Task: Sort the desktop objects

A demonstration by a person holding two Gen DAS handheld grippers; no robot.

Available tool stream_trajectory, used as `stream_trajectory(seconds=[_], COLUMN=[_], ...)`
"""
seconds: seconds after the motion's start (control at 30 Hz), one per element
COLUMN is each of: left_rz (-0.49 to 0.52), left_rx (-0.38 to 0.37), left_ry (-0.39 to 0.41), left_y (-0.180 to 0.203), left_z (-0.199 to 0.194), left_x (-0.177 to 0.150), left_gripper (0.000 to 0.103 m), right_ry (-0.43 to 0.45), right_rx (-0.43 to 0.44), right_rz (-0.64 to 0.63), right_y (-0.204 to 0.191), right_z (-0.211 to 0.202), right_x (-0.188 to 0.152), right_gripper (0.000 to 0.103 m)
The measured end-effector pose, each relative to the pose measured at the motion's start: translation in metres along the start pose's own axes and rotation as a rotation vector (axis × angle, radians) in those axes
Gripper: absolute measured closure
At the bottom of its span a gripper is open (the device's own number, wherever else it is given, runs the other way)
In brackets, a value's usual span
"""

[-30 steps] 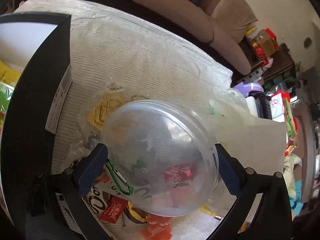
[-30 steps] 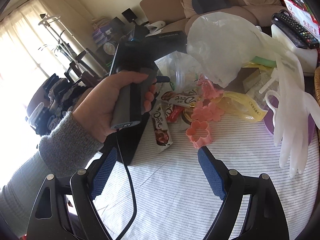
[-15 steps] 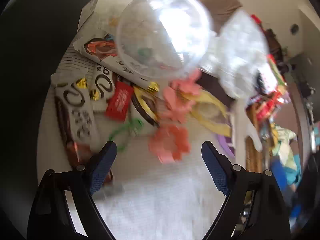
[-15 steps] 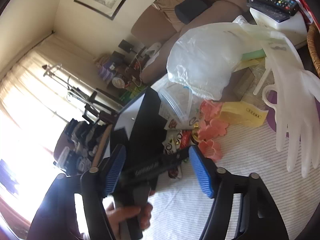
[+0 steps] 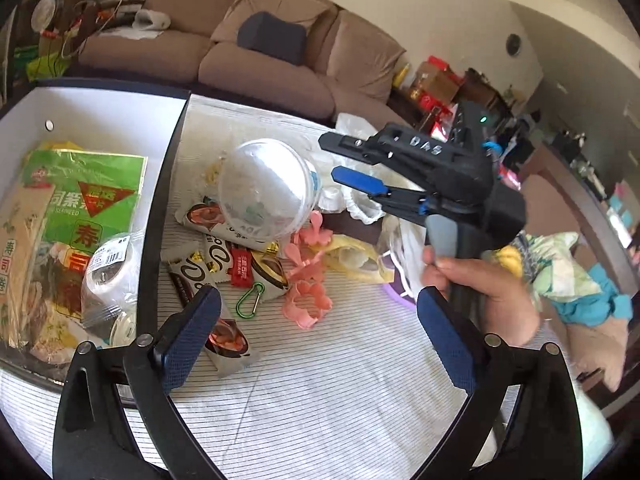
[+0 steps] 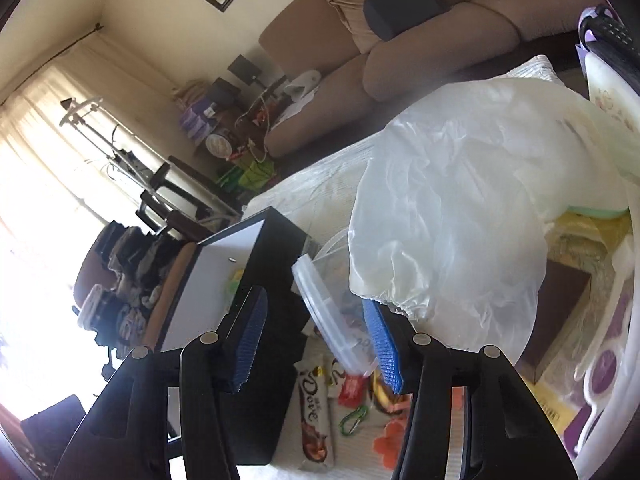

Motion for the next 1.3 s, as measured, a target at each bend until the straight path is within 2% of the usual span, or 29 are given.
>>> stream_trajectory(seconds=[0.2, 0.43, 0.5, 0.57, 0.6, 0.7, 0.87, 1.0, 1.1, 1.2, 1.23, 1.27, 1.3], left_rz=[-0.061, -0.119, -0.115, -0.114, -0.113, -0.108, -0.117, -0.174, -0.243, -0.250, -0.258, -0.270, -0.279], left_rx=[-0.012, -0.037, -0.041, -0.051, -0.054, -0.063, -0.066, -0.103, -0.136, -0.098, -0.102, -0.112, -0.121], left_ry=[0.016, 0.015, 0.011, 0.006, 0.003, -0.001, -0.004, -0.005, 0.018, 0.049, 0.053, 0.053, 0.050], left_y=[-0.022, -0.034, -0.032, -0.030, -0.029, -0.027, -0.029, -0.040, -0.056, -0.069, -0.072, -0.074, -0.076], left_z=[-0.025, -0.026, -0.026, -0.027, -0.028, -0.028, -0.030, -0.036, -0.046, -0.053, -0.054, -0.055, -0.054], left_x=[0.016, 0.024, 0.023, 0.021, 0.020, 0.021, 0.022, 0.024, 0.031, 0.036, 0.037, 0.038, 0.039], left_gripper=[0.004, 0.004, 0.004, 0.004, 0.004, 0.004, 0.004, 0.004, 0.002, 0.002, 0.002, 0.002, 0.002], right_ry=[-0.011, -0.075, -0.079, -0.087, -0.097, -0.123, -0.142, -0.158, -0.187, -0.111, -0.086, -0.067, -0.055], right_rx=[-0.119, -0.183, -0.209, -0.215, -0.222, -0.132, 0.108, 0.232, 0.235, 0.082, 0.029, -0.017, -0.060], right_rz=[-0.037, -0.114, -0.151, -0.158, -0.167, -0.136, -0.035, -0.024, -0.077, -0.174, -0.198, -0.218, -0.232], right_y=[0.020, 0.019, 0.015, 0.017, 0.017, 0.013, -0.018, -0.050, -0.072, -0.070, -0.066, -0.061, -0.055], right_z=[0.027, 0.049, 0.050, 0.048, 0.046, 0.040, 0.016, 0.001, 0.001, -0.010, -0.012, -0.013, -0.013], right_x=[0.017, 0.013, 0.010, 0.008, 0.007, -0.005, -0.039, -0.068, -0.082, -0.069, -0.061, -0.054, -0.048], right_gripper=[0.052, 0.057, 0.066, 0.092, 0.093, 0.095, 0.095, 0.095, 0.092, 0.091, 0.081, 0.052, 0.040])
Point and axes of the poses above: each gripper's, at about its wrist camera, not at the fingertips, and z roughly the way its jaws point, y to its right, x to its top, the point moved 6 cm from there along z, roughly the way its jaws point, and after that the axes turned 7 degrees about -z, right-handed, at the moved point
